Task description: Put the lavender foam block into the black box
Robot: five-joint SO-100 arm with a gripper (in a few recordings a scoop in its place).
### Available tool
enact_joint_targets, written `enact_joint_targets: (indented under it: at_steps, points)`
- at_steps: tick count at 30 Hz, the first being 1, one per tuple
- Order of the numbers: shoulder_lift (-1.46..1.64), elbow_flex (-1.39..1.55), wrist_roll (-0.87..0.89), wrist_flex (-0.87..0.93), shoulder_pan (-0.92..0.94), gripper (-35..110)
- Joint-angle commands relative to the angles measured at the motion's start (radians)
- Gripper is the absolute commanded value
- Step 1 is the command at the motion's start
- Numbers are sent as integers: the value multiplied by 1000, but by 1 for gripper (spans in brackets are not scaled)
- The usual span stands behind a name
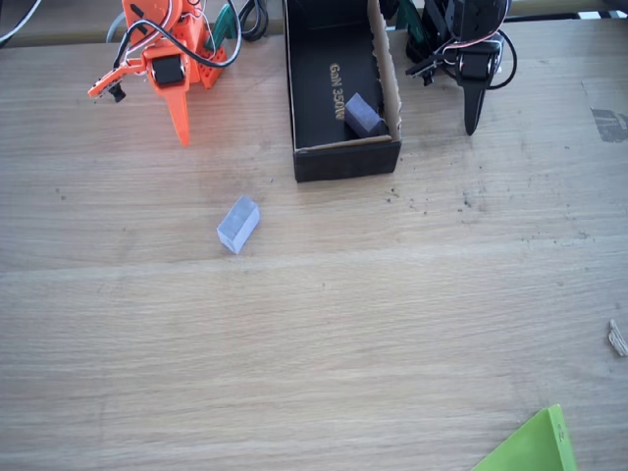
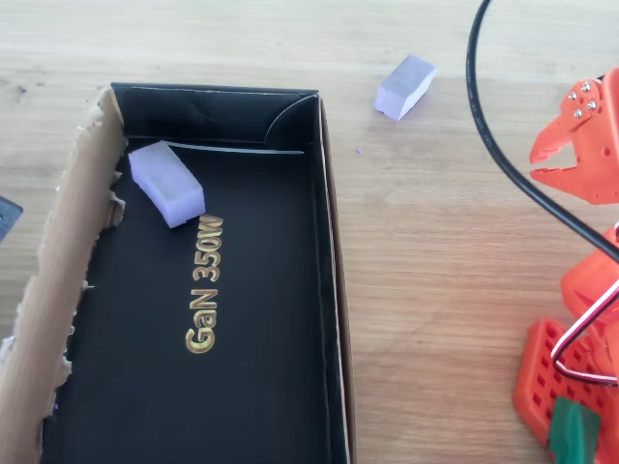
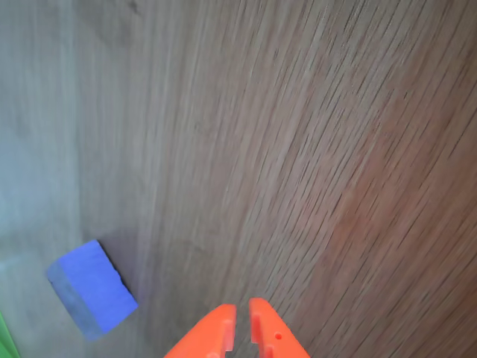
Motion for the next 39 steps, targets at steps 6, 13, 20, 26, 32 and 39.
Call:
enact_joint_targets:
  at_steps: [6,13,20,26,32,39]
  points:
    - [9,5,233,-28,18,0]
    - [9,5,153,-52,12,0]
    - [8,-5,209,-241,-25,0]
    - [-28,-153,235,-206,-67,0]
    - [-505,-667,236,-8,-49,0]
    - [-914,-1126,351,325,-61,0]
